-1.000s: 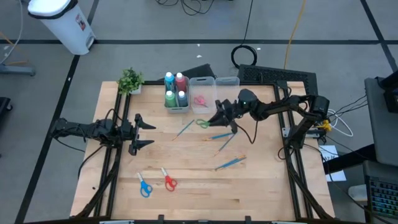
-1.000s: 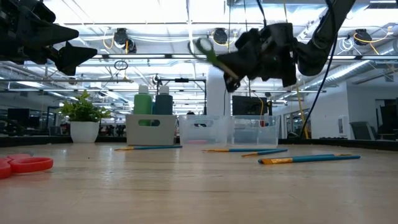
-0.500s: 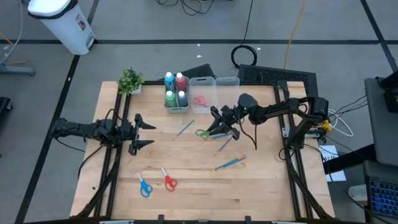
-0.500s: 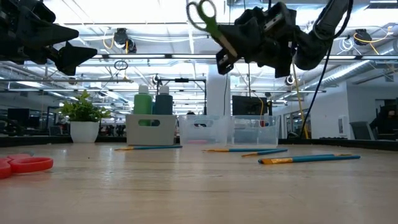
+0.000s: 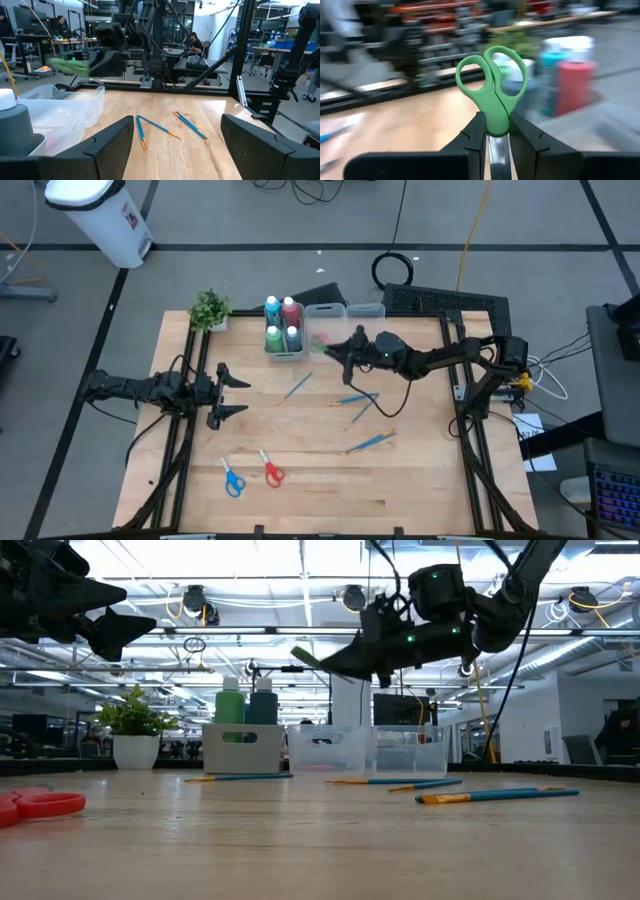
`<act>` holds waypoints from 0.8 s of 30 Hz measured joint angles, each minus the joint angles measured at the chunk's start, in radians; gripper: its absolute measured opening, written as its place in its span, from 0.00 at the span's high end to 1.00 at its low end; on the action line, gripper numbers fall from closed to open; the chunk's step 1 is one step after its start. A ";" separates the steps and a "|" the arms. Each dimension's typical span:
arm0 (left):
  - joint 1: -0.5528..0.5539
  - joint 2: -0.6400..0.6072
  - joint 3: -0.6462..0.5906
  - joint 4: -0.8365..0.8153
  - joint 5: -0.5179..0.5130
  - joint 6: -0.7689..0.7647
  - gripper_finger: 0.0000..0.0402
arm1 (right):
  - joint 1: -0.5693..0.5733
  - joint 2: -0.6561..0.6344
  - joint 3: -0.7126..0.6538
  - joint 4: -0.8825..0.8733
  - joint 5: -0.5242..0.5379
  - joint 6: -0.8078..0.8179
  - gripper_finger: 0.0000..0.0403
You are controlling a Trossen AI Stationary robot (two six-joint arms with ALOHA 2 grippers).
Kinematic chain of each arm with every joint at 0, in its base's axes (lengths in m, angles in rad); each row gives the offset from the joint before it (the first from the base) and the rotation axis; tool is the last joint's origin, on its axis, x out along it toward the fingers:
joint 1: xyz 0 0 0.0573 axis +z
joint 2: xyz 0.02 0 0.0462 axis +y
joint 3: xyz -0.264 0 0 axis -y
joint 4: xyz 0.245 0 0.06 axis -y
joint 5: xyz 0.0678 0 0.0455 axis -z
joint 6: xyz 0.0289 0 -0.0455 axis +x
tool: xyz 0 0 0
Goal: Pick & Place Paint Supplies
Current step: Put the green scissors into the left transparent bin
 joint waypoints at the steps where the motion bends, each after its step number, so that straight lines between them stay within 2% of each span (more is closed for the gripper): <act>1: 0.000 0.000 0.000 0.000 0.000 0.000 0.23 | 0.000 0.000 0.000 -0.008 0.049 -0.001 0.89; 4: 0.000 0.000 0.000 0.000 0.000 0.000 0.23 | -0.002 0.008 0.000 -0.033 0.175 -0.002 0.89; 9: 0.000 0.000 0.000 0.000 0.000 0.000 0.23 | -0.004 0.056 0.016 -0.021 0.248 0.007 0.89; 17: 0.000 0.000 0.000 0.000 0.000 0.000 0.23 | -0.035 0.164 0.095 -0.042 0.253 0.002 0.89; 24: 0.000 0.000 0.000 0.000 0.000 0.000 0.23 | -0.078 0.174 0.108 -0.110 0.254 0.050 0.89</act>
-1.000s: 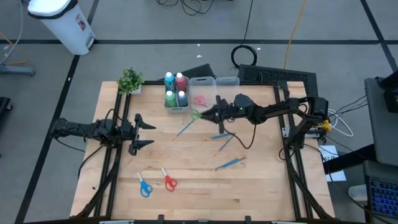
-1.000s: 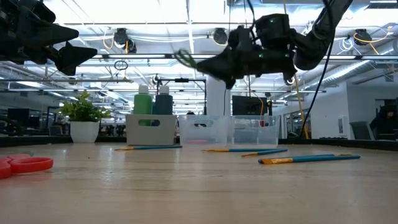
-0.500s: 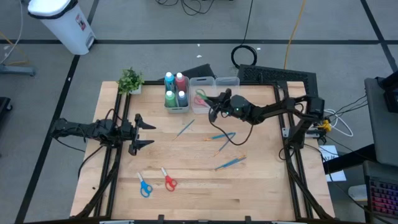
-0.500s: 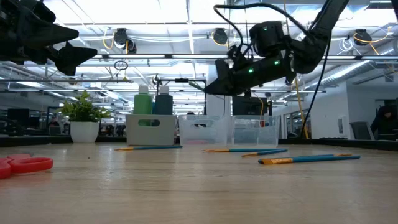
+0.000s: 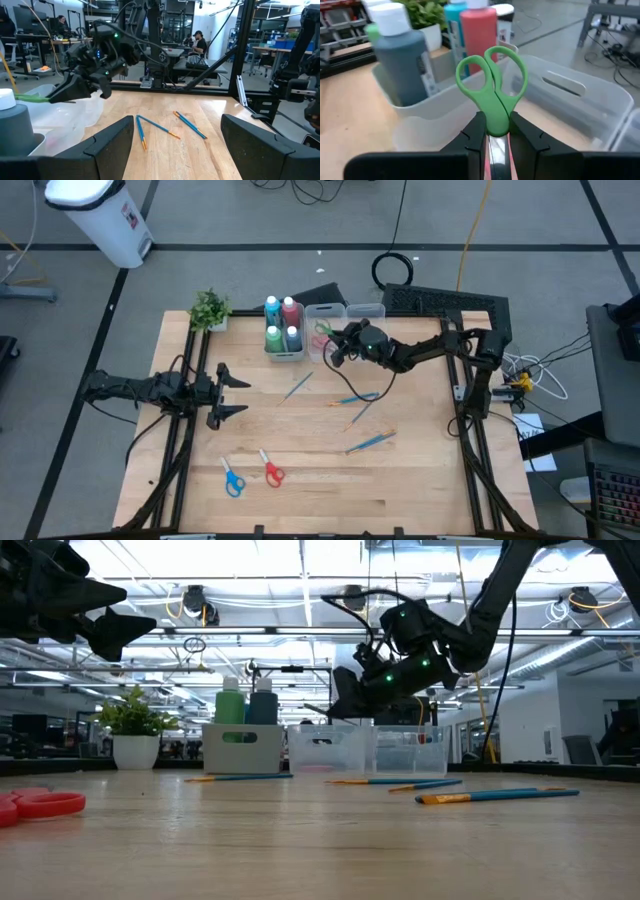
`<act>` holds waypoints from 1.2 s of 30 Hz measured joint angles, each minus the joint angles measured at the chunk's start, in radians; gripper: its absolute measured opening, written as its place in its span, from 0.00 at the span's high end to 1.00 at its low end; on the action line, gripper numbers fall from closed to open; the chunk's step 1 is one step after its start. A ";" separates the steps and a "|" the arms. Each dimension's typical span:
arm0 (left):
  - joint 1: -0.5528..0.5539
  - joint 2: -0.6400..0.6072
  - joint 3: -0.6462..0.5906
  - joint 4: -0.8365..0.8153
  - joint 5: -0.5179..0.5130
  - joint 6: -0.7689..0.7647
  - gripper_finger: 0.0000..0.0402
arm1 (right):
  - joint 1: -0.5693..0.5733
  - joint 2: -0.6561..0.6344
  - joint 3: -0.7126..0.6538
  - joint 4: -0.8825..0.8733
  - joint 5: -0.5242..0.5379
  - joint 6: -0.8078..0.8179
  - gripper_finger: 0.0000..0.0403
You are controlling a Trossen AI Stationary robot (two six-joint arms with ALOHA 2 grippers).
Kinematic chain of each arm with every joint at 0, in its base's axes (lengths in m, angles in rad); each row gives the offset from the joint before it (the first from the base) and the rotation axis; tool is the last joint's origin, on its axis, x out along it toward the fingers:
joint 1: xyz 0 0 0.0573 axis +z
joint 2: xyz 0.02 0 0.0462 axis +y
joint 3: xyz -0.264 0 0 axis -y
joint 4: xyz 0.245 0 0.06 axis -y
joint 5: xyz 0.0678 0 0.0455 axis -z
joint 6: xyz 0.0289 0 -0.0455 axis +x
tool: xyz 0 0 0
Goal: Pick & Place Paint Supplies
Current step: Put the green scissors into the left transparent bin, then put the blue scissors into the left transparent bin
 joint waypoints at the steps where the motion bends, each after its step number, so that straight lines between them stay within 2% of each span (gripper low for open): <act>1: 0.000 0.000 0.000 0.000 0.000 0.000 0.23 | -0.001 0.000 0.000 -0.001 0.001 0.007 0.89; 14: 0.000 0.000 0.000 0.000 0.000 0.000 0.23 | 0.001 -0.002 0.000 -0.008 -0.001 0.011 0.74; 32: 0.000 0.000 0.000 0.000 0.000 0.000 0.23 | 0.001 -0.005 -0.001 -0.042 -0.007 0.011 0.73; 36: 0.000 0.000 0.000 0.000 0.000 0.000 0.23 | 0.005 -0.056 -0.002 -0.119 -0.086 0.020 0.73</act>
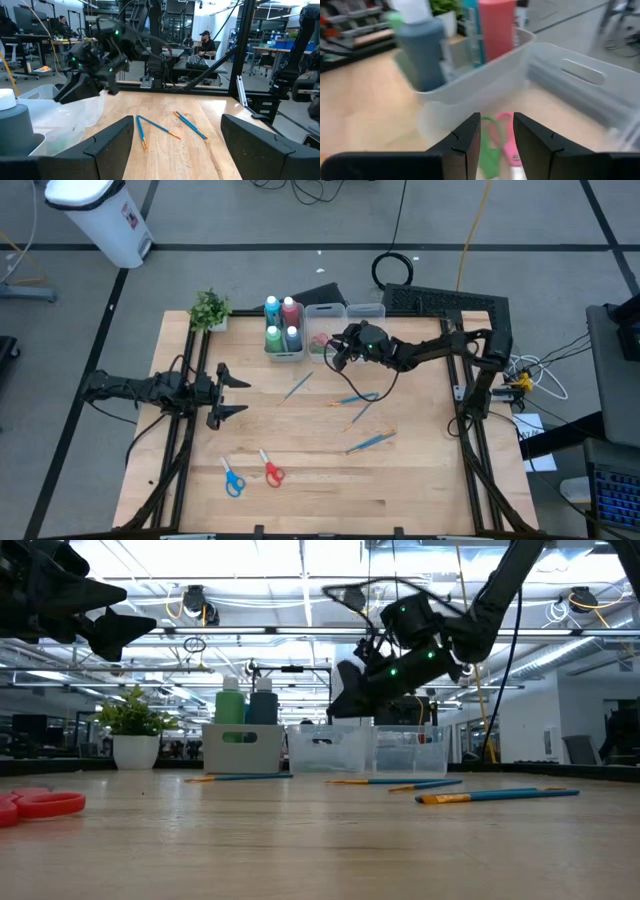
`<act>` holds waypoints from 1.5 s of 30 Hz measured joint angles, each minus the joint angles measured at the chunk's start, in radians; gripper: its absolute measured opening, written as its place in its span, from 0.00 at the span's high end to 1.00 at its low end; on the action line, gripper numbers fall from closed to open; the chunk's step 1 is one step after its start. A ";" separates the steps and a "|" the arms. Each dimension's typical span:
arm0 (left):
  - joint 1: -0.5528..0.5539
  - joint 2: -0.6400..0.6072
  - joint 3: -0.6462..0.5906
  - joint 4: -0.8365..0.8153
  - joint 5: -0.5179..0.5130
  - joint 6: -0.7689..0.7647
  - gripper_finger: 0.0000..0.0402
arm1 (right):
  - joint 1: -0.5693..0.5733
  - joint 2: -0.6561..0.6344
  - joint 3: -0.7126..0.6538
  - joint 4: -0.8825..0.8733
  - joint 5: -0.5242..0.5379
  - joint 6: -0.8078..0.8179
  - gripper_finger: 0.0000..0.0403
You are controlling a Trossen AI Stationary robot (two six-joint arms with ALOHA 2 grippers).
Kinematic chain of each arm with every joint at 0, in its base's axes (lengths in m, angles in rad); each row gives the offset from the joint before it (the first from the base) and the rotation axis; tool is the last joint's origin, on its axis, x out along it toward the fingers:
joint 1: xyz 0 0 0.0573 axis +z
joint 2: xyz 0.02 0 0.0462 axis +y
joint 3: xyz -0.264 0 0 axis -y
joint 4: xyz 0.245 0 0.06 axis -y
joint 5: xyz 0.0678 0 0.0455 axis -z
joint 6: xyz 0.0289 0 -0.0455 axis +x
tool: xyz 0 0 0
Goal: Pick & Place Paint Supplies
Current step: Put the blue scissors into the left transparent bin
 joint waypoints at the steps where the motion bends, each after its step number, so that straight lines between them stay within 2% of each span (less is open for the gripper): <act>1: 0.000 0.000 0.000 0.000 0.000 0.000 0.23 | 0.005 -0.015 0.000 -0.025 -0.020 0.013 0.73; 6: 0.000 0.000 0.000 0.000 0.000 0.000 0.23 | 0.071 -0.094 0.000 -0.080 -0.098 0.022 0.73; 11: 0.000 0.000 0.000 0.000 0.000 0.000 0.23 | 0.200 -0.157 0.000 -0.062 -0.093 -0.060 0.73; 14: 0.000 0.000 0.000 0.000 0.000 0.000 0.23 | 0.288 -0.187 -0.001 -0.051 -0.047 -0.153 0.72; 18: 0.000 0.000 0.000 0.000 0.000 0.000 0.23 | 0.396 -0.218 0.000 -0.038 0.009 -0.227 0.64; 23: 0.000 0.000 0.000 0.000 0.000 0.000 0.23 | 0.500 -0.228 0.000 -0.004 0.000 -0.246 0.49; 25: 0.000 0.000 0.000 0.000 0.000 0.000 0.23 | 0.532 -0.227 0.000 -0.005 -0.046 -0.259 0.43; 28: 0.000 0.000 0.000 0.000 0.000 0.000 0.23 | 0.568 -0.227 0.000 -0.004 -0.124 -0.274 0.39; 35: 0.000 0.000 0.000 0.005 0.000 -0.011 0.23 | 0.607 -0.227 0.000 -0.004 -0.124 -0.263 0.38; 41: 0.000 0.000 0.000 0.104 0.002 -0.167 0.23 | 0.607 -0.227 0.000 -0.018 -0.125 -0.204 0.41; 45: -0.001 0.002 0.000 0.094 0.084 -0.234 0.23 | 0.605 -0.227 0.000 -0.019 -0.124 -0.192 0.41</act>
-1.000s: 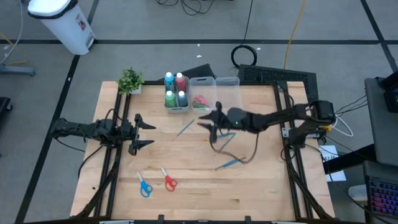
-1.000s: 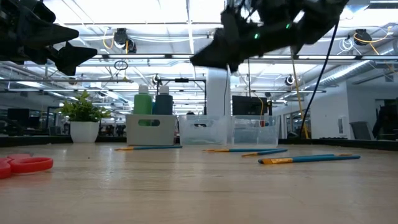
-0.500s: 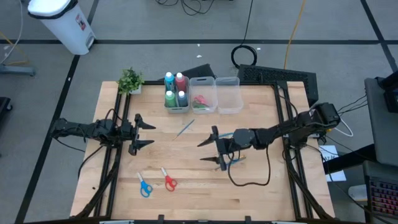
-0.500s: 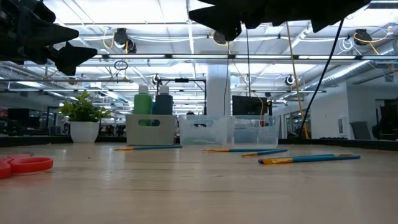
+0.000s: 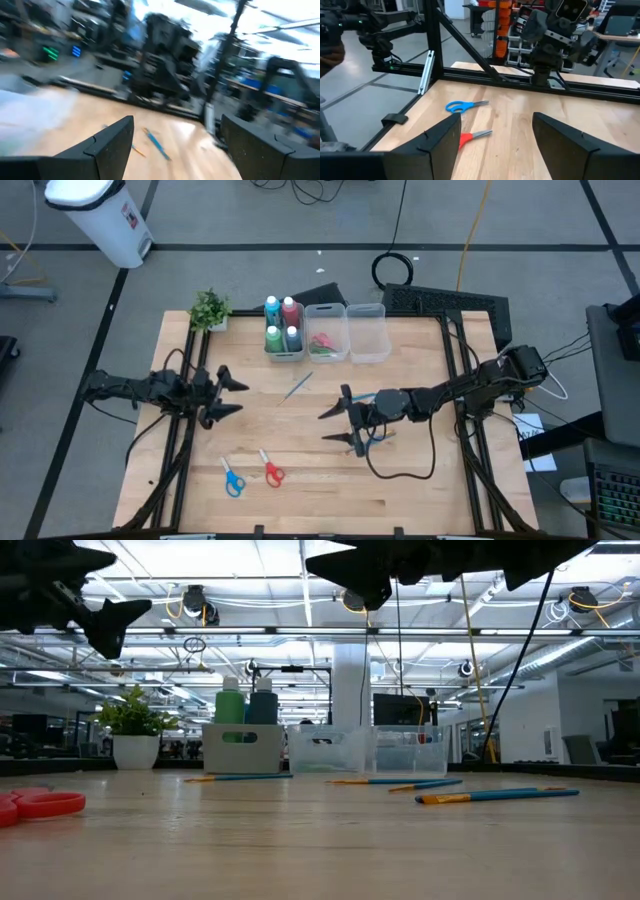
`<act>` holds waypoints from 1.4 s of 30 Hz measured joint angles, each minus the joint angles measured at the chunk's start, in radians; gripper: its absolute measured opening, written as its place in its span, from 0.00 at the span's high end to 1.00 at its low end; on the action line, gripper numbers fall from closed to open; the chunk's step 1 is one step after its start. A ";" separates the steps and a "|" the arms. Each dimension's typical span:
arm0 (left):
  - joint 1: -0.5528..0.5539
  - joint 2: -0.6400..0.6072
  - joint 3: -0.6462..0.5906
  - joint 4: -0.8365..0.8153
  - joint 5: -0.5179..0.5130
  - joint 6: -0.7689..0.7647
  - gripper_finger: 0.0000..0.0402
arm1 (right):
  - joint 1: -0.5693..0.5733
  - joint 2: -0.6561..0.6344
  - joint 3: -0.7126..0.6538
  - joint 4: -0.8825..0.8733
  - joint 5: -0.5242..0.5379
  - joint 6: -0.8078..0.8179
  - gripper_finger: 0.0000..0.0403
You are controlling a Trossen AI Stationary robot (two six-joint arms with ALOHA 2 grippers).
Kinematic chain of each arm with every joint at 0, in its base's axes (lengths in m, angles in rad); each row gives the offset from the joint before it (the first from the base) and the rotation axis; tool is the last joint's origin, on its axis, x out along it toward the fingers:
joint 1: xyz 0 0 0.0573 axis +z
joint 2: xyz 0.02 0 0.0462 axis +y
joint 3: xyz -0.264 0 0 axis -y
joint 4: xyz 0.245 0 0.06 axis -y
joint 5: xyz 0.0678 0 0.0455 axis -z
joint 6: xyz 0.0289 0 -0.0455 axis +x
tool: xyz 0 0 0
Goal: Pick & Place Paint Supplies
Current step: Put the blue scissors into the left transparent bin
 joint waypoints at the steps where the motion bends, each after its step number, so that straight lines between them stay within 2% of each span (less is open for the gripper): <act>1: -0.002 0.010 0.000 -0.005 0.037 -0.009 0.23 | 0.000 0.000 0.000 0.000 0.000 0.000 0.42; 3: -0.012 0.045 0.000 -0.014 0.095 -0.016 0.23 | -0.001 0.000 0.000 -0.004 0.000 0.000 0.41; 5: -0.035 0.091 0.000 0.013 0.110 -0.046 0.23 | -0.005 0.000 0.000 -0.008 0.000 -0.001 0.42; 12: -0.125 0.322 0.000 0.172 0.006 -0.190 0.23 | -0.009 0.000 0.000 -0.011 0.000 0.000 0.43; 16: -0.172 0.447 0.035 0.163 0.083 -0.299 0.23 | -0.009 0.000 0.000 -0.011 0.000 0.000 0.42; 22: -0.394 0.713 0.202 -0.063 0.011 -0.431 0.23 | -0.010 0.000 0.000 -0.014 0.000 0.000 0.44; 26: -0.564 0.925 0.398 -0.211 -0.006 -0.443 0.23 | -0.014 0.001 0.000 -0.018 0.000 -0.002 0.44; 31: -0.717 1.187 0.648 -0.502 -0.029 -0.415 0.23 | -0.019 0.001 0.000 -0.022 0.000 0.001 0.45; 36: -0.788 1.382 0.755 -0.683 -0.029 -0.392 0.23 | -0.019 0.001 0.000 -0.022 0.000 0.001 0.45; 42: -0.795 1.532 0.759 -0.700 -0.031 -0.401 0.23 | -0.018 0.001 0.000 -0.022 0.000 0.016 0.46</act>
